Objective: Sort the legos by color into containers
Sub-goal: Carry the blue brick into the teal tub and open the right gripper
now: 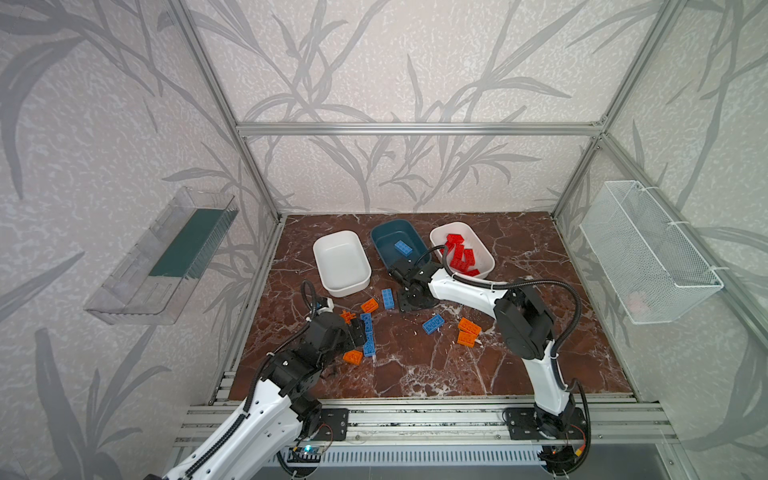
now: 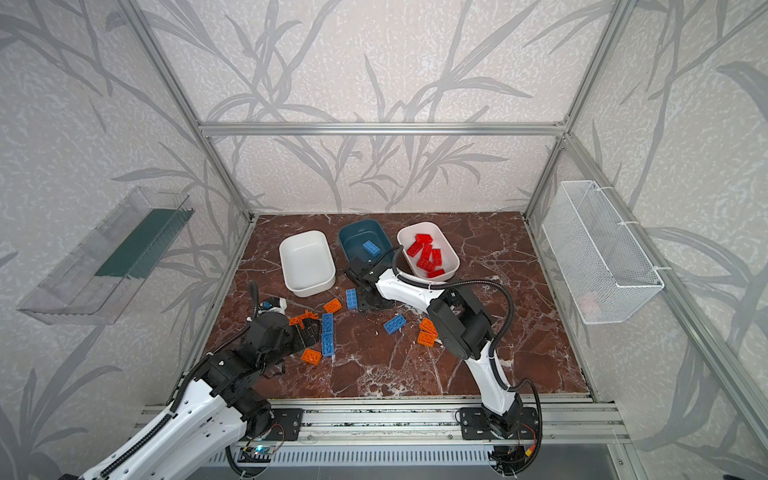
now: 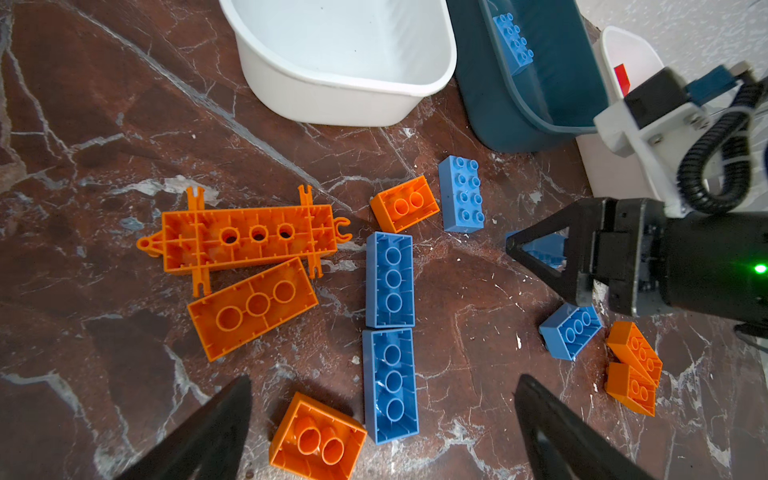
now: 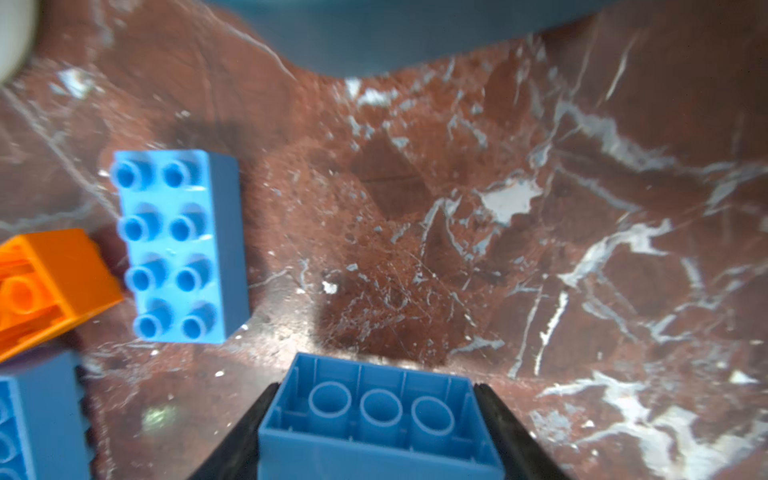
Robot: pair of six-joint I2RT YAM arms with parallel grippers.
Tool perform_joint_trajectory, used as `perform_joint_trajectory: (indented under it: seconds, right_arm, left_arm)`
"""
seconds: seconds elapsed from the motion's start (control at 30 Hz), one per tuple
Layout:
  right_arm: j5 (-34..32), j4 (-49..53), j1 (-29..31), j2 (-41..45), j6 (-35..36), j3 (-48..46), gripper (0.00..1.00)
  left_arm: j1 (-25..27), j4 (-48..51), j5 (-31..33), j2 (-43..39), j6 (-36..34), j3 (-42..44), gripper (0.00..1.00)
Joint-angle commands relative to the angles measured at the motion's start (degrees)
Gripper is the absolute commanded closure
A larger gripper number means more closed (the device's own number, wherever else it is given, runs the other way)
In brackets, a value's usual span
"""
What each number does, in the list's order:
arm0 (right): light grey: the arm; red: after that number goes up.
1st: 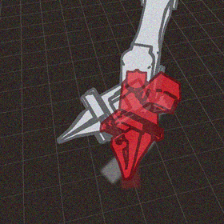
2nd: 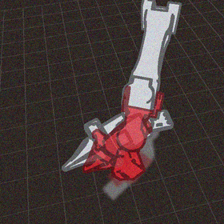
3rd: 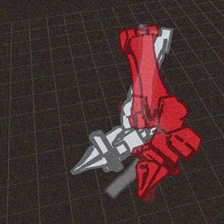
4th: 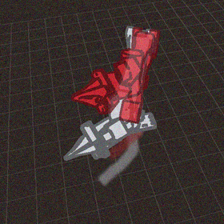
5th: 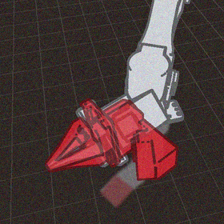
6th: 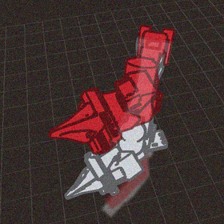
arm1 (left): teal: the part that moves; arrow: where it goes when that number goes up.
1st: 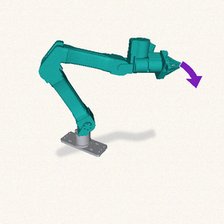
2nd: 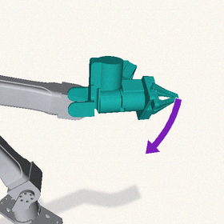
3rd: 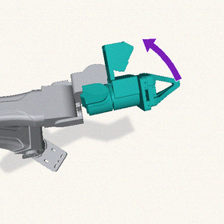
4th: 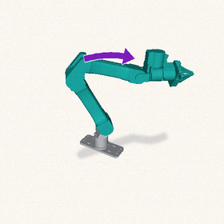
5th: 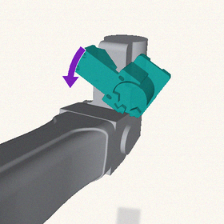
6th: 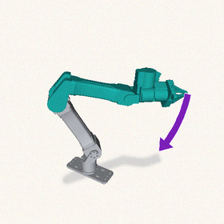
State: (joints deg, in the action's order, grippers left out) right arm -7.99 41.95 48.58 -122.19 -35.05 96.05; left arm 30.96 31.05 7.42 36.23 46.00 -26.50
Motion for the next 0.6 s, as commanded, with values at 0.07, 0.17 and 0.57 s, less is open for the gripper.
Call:
perform_joint_trajectory:
  seconds: [0.07, 0.17, 0.57]
  right_arm:
    - [-5.1, 3.0, -1.1, 3.2, 6.4, 7.9, 0.51]
    - [-5.7, 0.0, -3.0, 1.6, 10.7, 12.3, 0.51]
    - [-3.0, 0.9, -10.8, -26.7, 19.8, 53.9, 0.51]
  left_arm:
    - [0.0, -3.6, 0.6, 4.9, -1.6, -1.9, 0.02]
    - [0.0, -5.3, 1.0, 9.0, -2.0, -3.3, 0.02]
    - [-0.6, -8.1, 5.6, 25.9, -2.6, -11.6, 0.03]
